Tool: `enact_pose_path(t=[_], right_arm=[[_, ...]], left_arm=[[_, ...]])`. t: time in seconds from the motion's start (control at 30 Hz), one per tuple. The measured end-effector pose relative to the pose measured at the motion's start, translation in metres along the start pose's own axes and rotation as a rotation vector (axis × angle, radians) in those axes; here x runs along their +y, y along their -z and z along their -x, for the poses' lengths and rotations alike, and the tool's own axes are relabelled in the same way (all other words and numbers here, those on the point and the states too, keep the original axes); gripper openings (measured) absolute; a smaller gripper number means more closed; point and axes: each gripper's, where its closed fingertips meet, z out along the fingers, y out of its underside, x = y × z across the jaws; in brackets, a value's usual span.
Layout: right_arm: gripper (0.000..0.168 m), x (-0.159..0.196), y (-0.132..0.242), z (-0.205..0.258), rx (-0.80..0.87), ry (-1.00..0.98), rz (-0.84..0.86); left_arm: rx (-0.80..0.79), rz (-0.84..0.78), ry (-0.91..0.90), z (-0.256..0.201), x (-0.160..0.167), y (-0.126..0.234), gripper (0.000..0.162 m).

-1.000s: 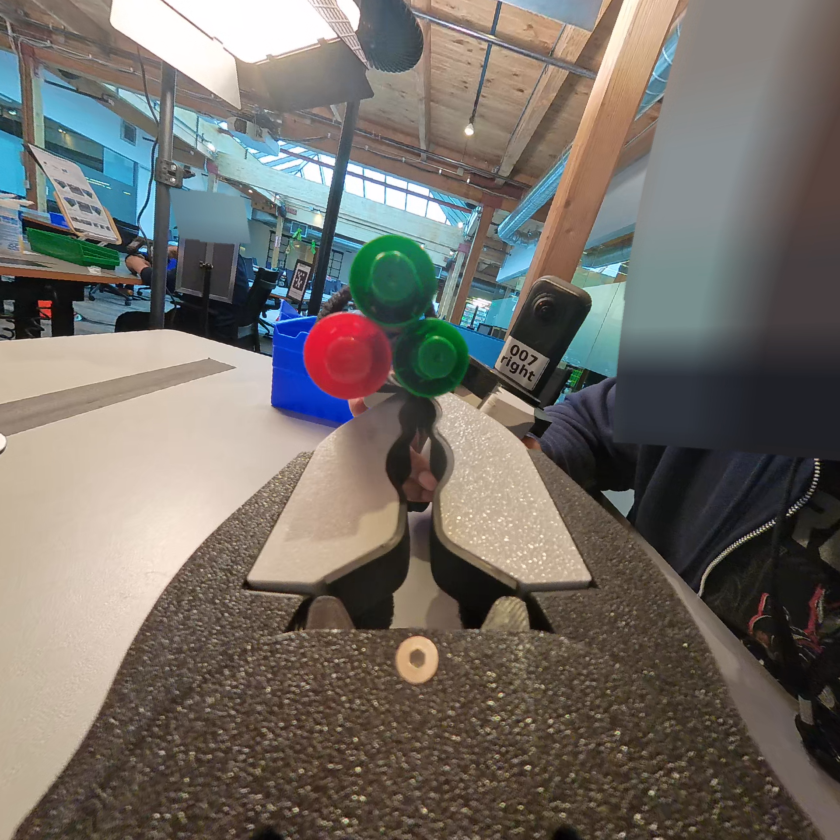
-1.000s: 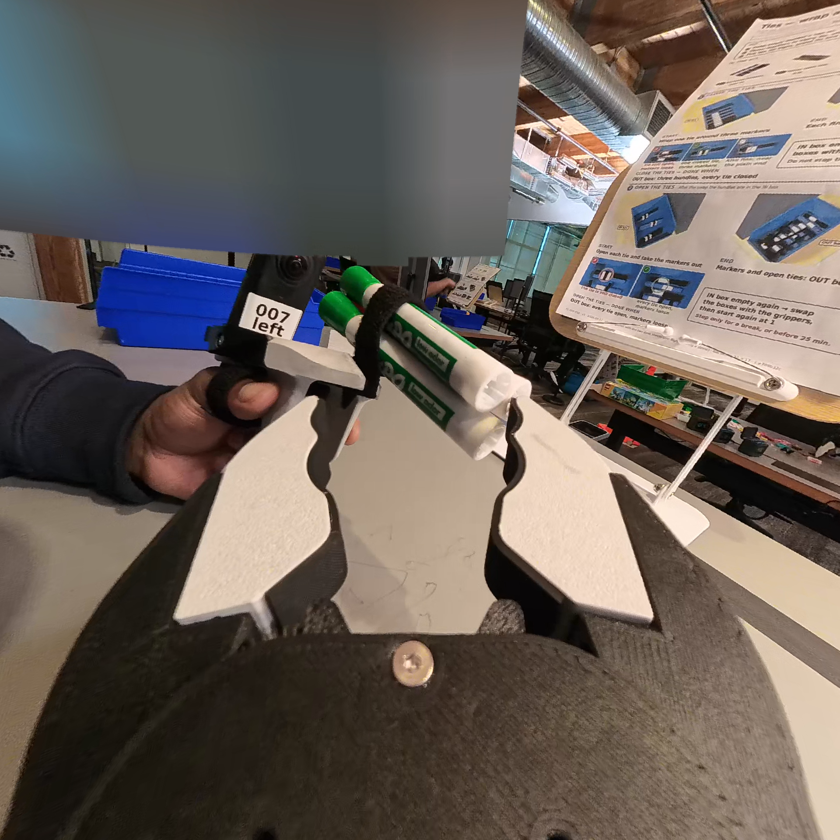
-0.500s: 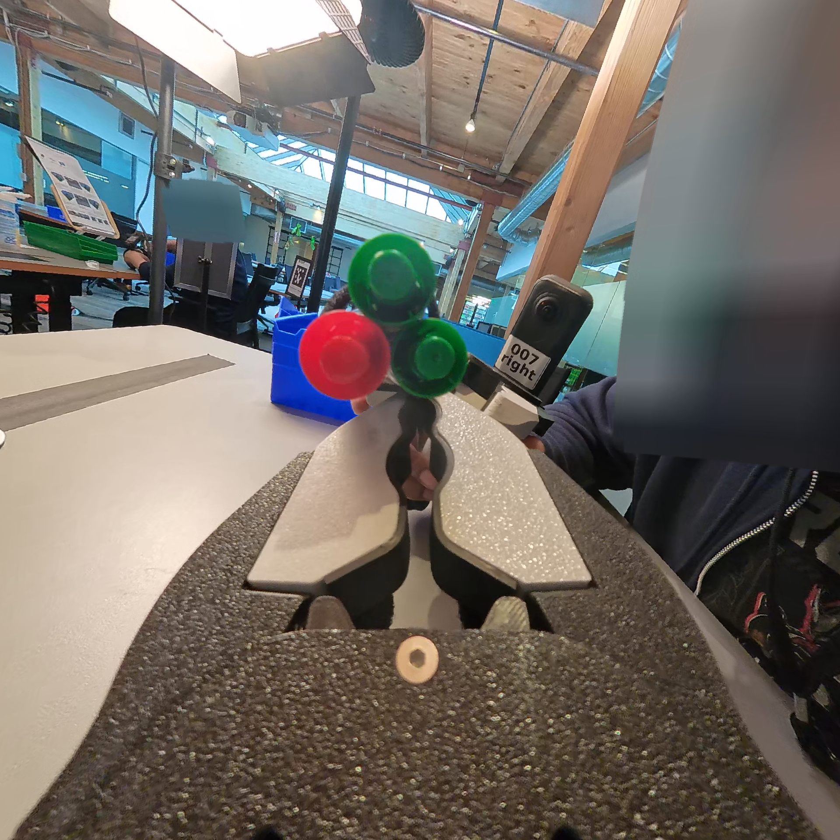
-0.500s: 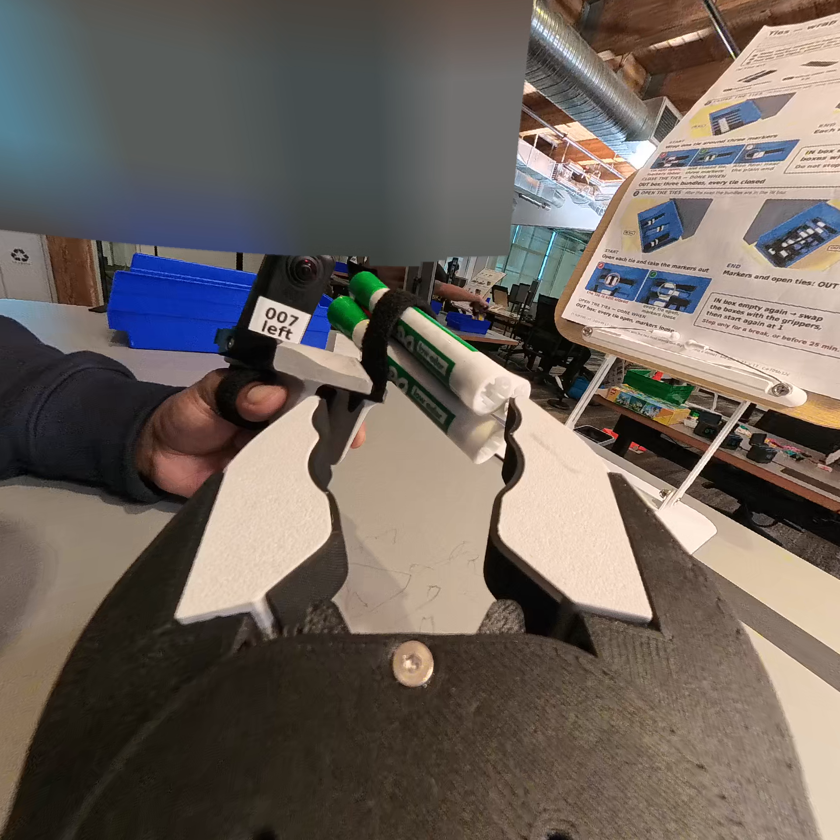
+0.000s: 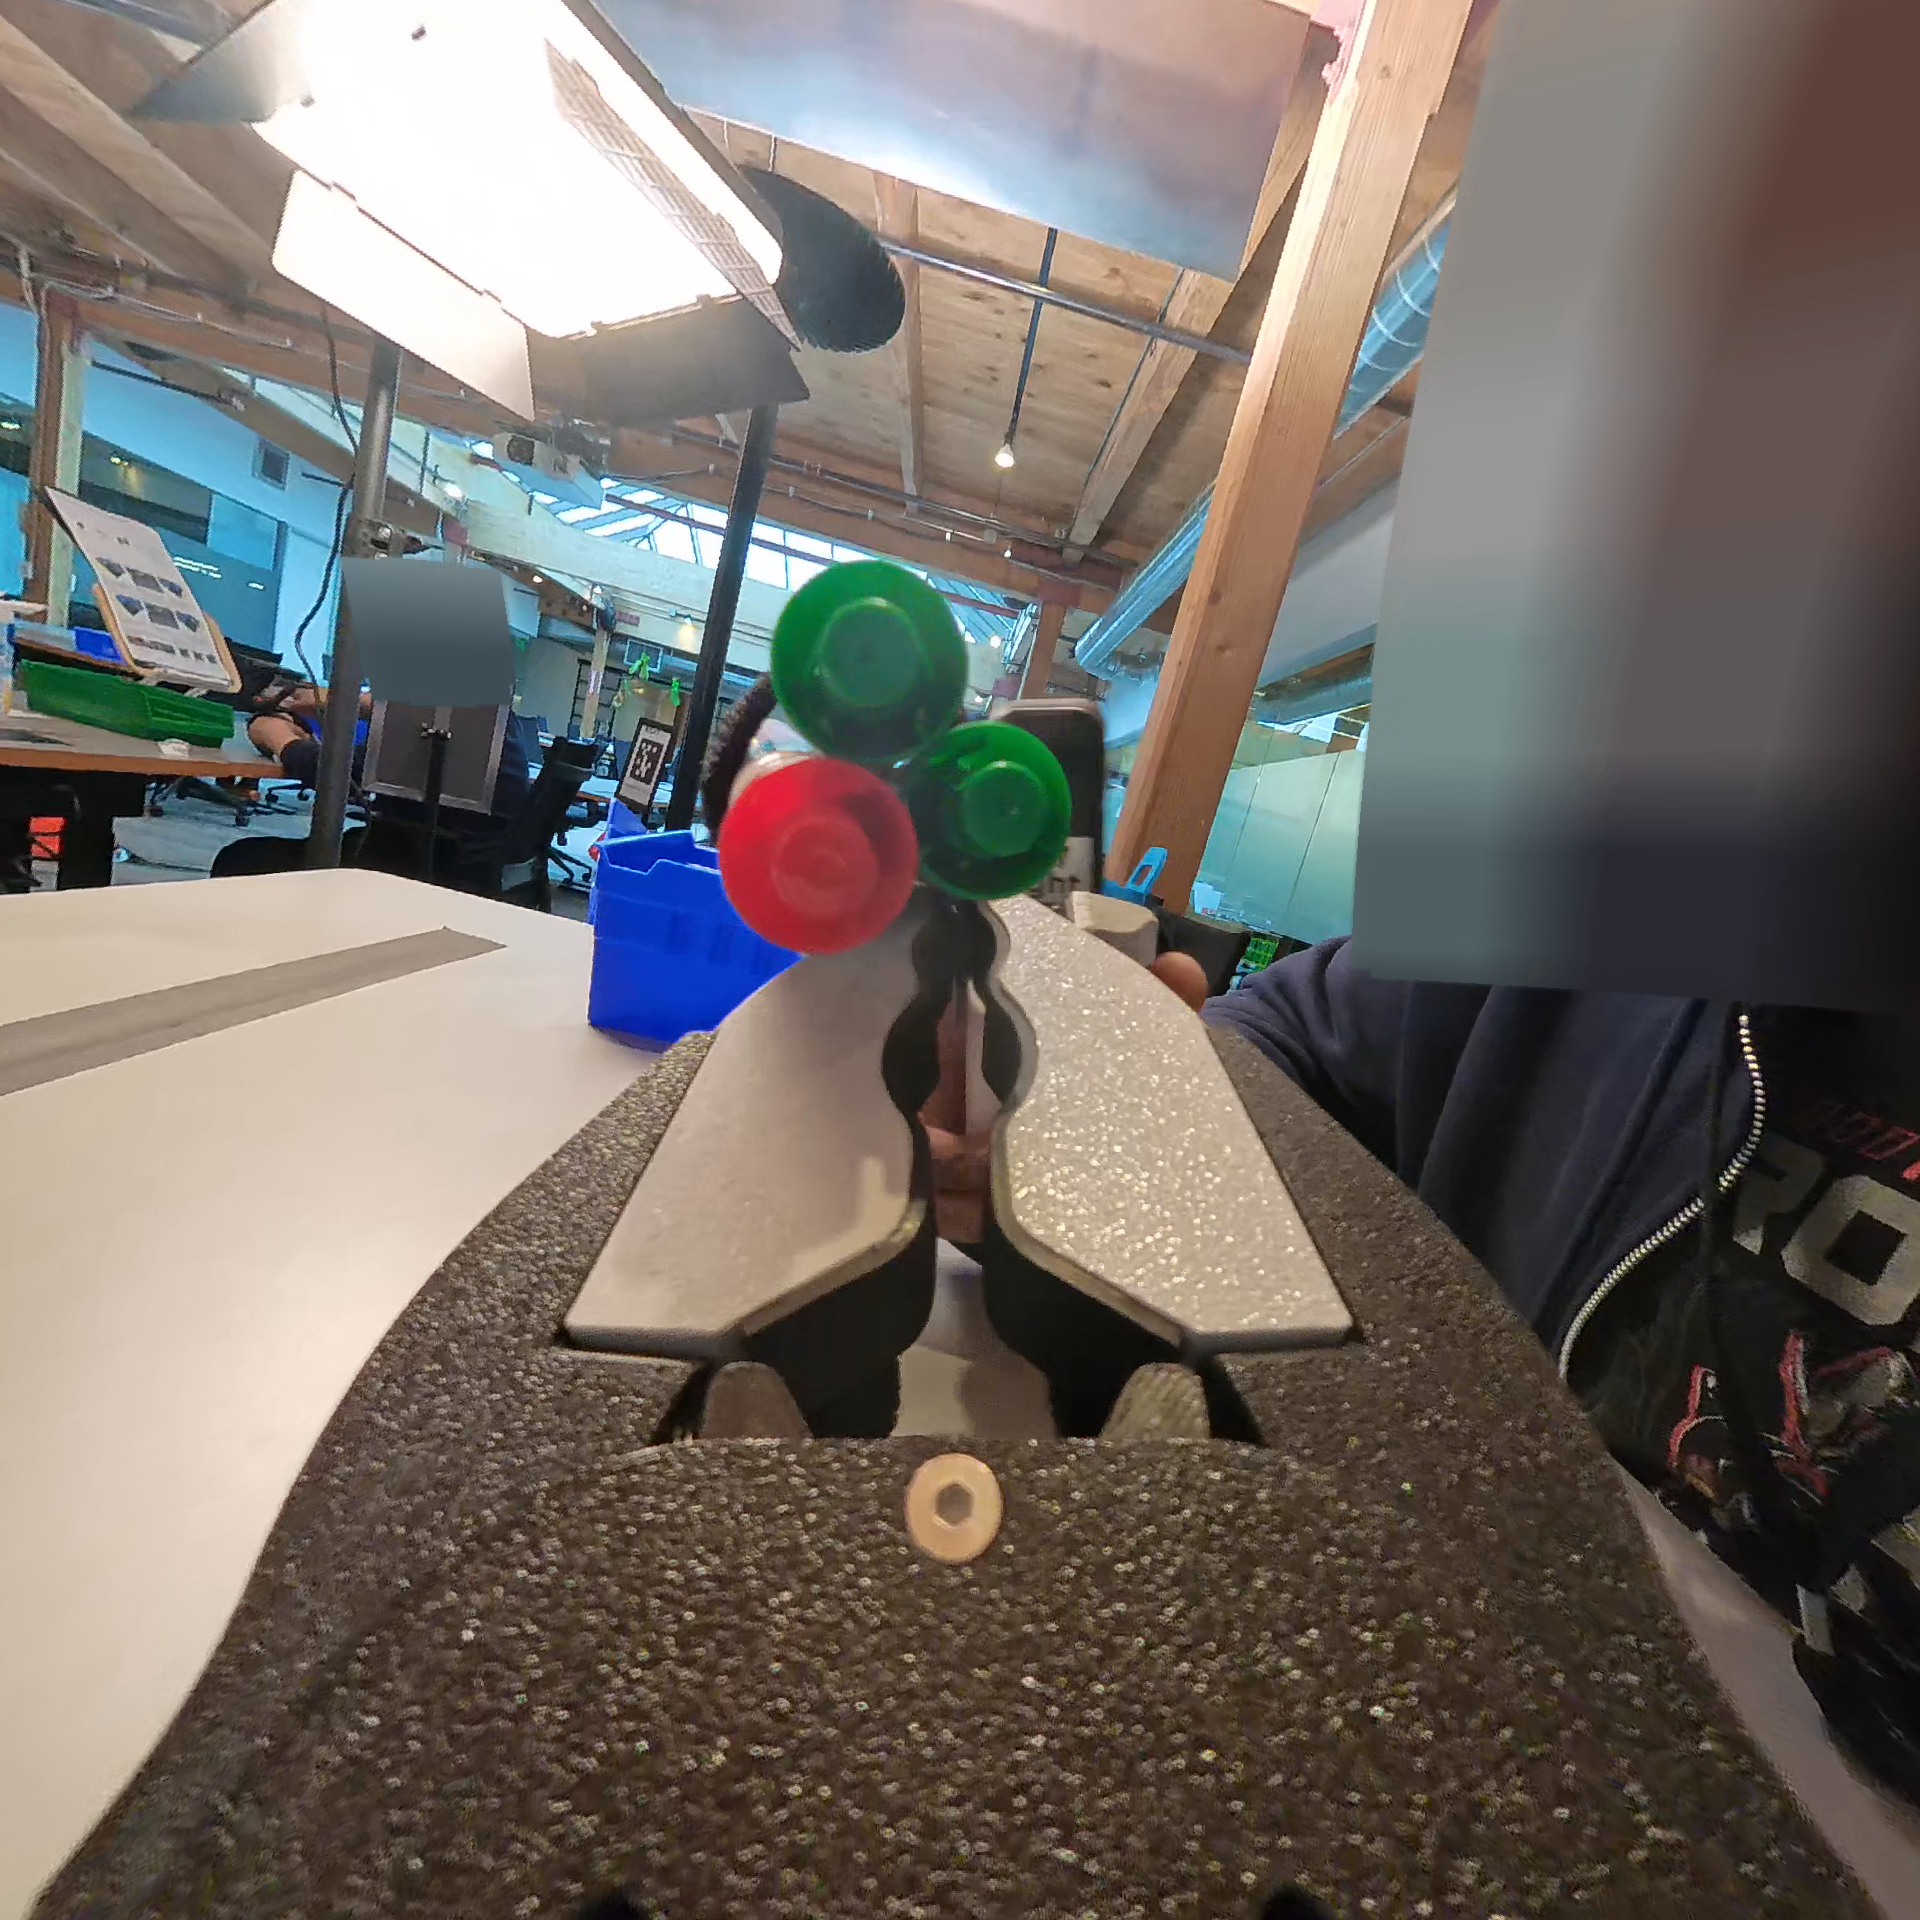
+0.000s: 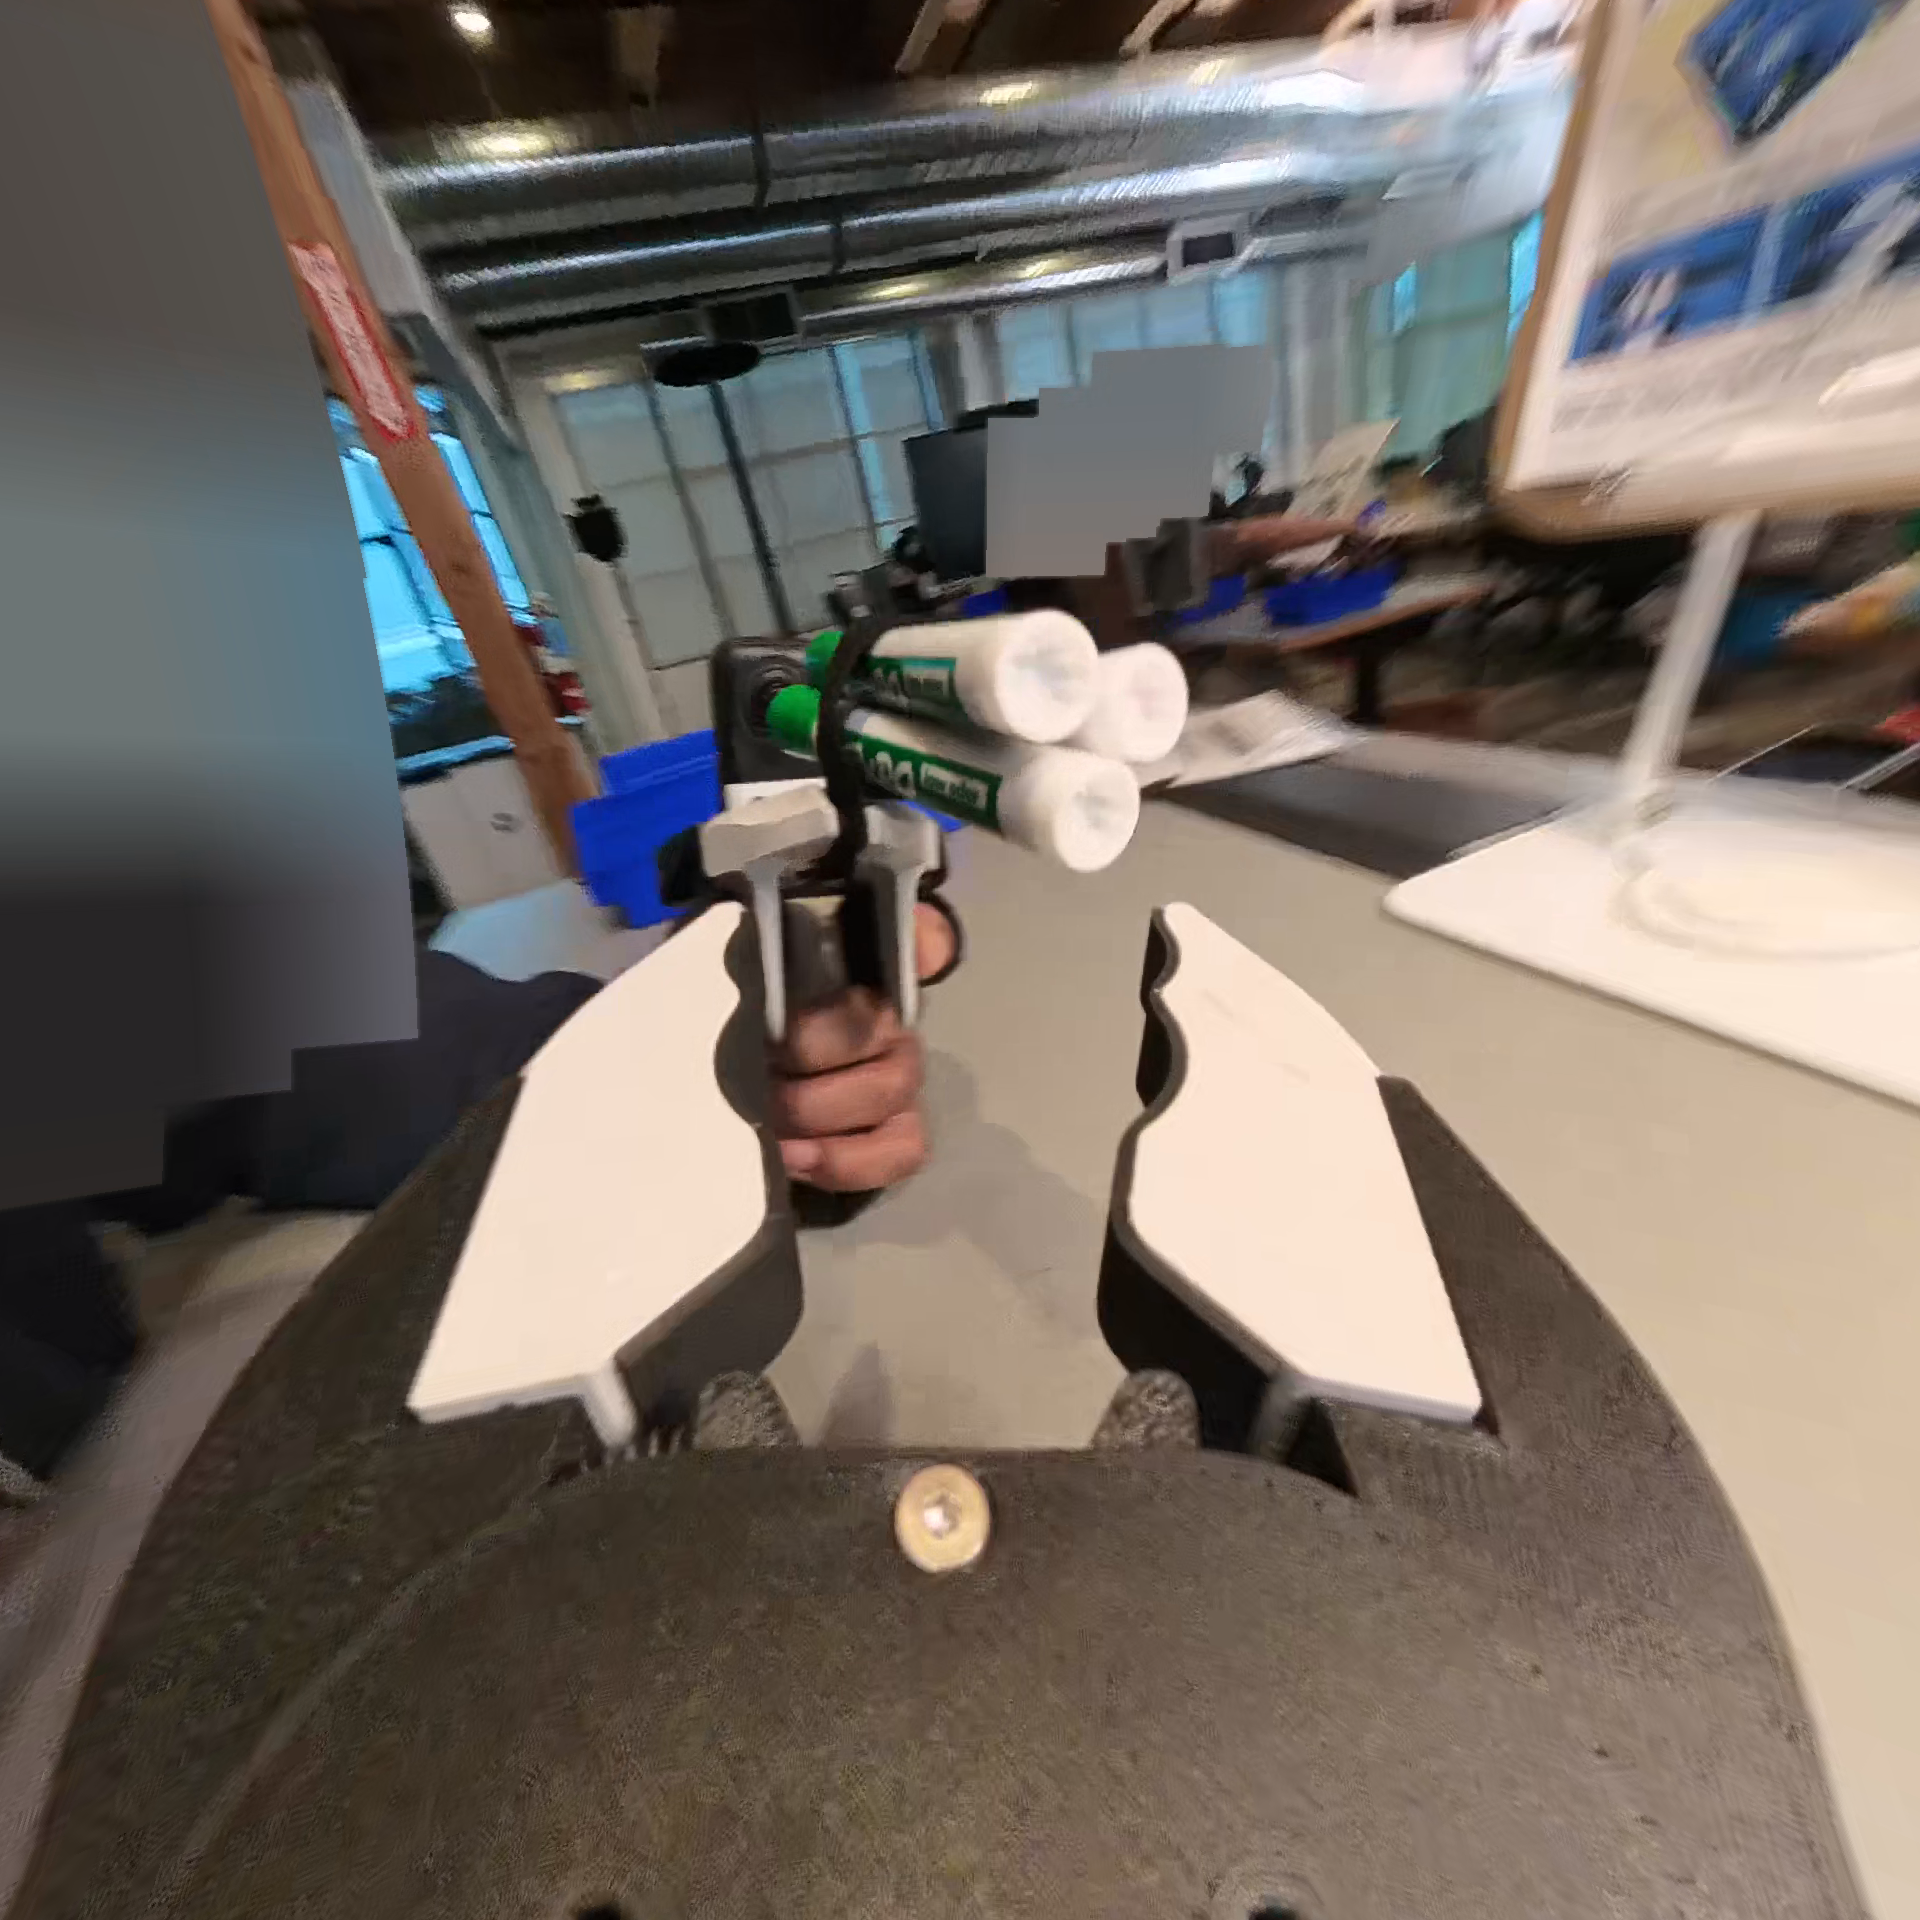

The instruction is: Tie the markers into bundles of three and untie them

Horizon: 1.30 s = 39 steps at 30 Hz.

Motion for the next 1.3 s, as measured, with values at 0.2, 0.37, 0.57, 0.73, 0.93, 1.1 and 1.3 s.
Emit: enact_pose_path(t=[0.2, 0.37, 0.57, 0.73, 0.93, 1.1, 1.3], right_arm=[[0.069, 0.008, -0.013, 0.017, -0.237, -0.297, 0.062], [0.056, 0.007, -0.015, 0.030, -0.314, -0.261, 0.098], [0.031, 0.006, -0.012, 0.032, -0.335, -0.213, 0.099], [0.021, 0.009, -0.011, 0.033, -0.335, -0.183, 0.107], [0.020, 0.011, -0.012, 0.033, -0.312, -0.172, 0.124], [0.020, 0.016, -0.013, 0.032, -0.296, -0.164, 0.142], [0.021, 0.018, -0.011, 0.034, -0.322, -0.163, 0.150]], left_arm=[[0.065, 0.056, -0.025, -0.012, 0.008, -0.005, 0.003], [0.122, 0.124, -0.045, -0.022, 0.018, -0.009, 0.003], [0.146, 0.209, -0.044, -0.026, 0.028, -0.011, 0.003], [0.125, 0.251, -0.022, -0.022, 0.031, -0.012, 0.003], [0.102, 0.280, -0.025, -0.020, 0.034, -0.011, 0.003], [0.067, 0.331, -0.077, -0.017, 0.038, -0.009, 0.003], [0.075, 0.355, -0.124, -0.020, 0.041, -0.008, 0.003]])
